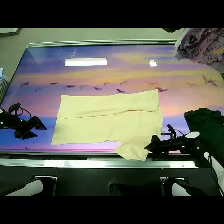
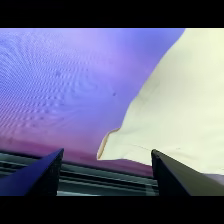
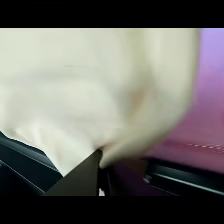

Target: Fold the clothes and pants, and hang the long-sleeved shirts on hangers.

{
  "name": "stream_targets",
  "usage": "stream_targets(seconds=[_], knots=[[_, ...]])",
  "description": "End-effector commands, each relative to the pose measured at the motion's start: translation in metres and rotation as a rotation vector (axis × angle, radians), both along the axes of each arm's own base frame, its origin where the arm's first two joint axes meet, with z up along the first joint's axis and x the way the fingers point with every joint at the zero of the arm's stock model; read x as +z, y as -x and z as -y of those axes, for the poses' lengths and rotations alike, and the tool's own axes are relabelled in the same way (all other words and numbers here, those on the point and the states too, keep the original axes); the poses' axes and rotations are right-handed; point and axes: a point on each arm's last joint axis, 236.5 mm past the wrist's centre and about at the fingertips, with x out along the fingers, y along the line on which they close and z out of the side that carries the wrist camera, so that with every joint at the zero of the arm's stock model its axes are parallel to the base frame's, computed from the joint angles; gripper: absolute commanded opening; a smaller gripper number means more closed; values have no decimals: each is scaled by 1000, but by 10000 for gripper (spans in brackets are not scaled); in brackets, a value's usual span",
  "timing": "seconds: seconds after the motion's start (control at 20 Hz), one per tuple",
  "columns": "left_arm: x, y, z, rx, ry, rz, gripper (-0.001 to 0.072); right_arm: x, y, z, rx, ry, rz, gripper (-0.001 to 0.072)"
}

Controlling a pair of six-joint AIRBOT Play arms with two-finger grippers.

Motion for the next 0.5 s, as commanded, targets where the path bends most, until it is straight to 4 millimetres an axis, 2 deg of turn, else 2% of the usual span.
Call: stream_targets(seconds=[0.0, 0.1, 0.3, 0.45], knots=[[-3, 4, -4, -3, 1, 4, 620, 4, -5, 4, 6, 60, 38, 25], [-12, 8, -3, 19, 58, 29, 621, 13, -6, 8, 12, 83, 61, 25], [-33, 15, 22, 94, 233, 99, 620, 27, -3, 8, 25, 90, 91, 26], [-47, 26, 35, 101, 274, 83, 620, 29, -3, 7, 20, 89, 94, 26]])
